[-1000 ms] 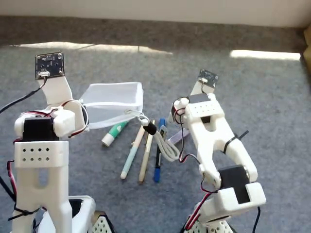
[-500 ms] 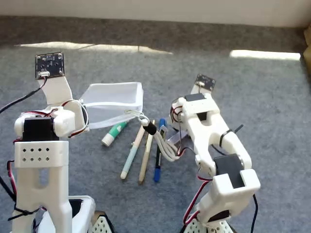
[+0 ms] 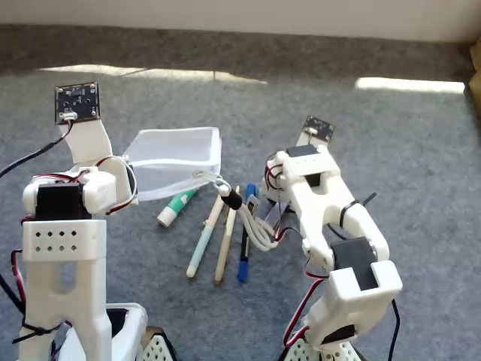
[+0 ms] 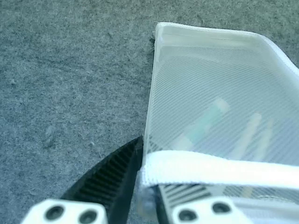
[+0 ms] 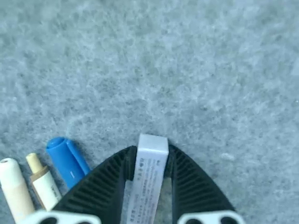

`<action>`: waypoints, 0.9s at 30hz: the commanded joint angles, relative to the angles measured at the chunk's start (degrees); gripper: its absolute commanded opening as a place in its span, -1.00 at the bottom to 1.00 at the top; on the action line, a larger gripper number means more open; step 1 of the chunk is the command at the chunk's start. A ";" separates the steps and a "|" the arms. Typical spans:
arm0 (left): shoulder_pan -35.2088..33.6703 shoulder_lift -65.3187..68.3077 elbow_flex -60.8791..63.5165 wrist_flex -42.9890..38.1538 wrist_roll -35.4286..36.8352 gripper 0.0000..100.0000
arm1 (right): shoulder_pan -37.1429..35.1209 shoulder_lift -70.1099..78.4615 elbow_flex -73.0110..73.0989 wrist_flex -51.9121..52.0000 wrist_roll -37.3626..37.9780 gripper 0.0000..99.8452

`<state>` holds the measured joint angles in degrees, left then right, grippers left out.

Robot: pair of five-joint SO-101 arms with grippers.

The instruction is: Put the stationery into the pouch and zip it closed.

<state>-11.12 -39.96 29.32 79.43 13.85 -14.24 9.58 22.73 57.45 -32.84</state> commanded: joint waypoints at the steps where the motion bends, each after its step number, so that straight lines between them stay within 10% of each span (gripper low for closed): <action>1: -1.01 0.48 0.04 -0.70 0.35 -0.99 | 0.40 -1.45 -4.70 -1.19 -0.09 -0.89; 27: -0.92 0.92 -5.58 1.14 0.35 -0.99 | 2.95 -7.16 -5.58 1.63 6.07 -0.95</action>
<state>-11.12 -39.25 27.74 79.43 13.85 -11.87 6.86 20.35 58.68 -28.09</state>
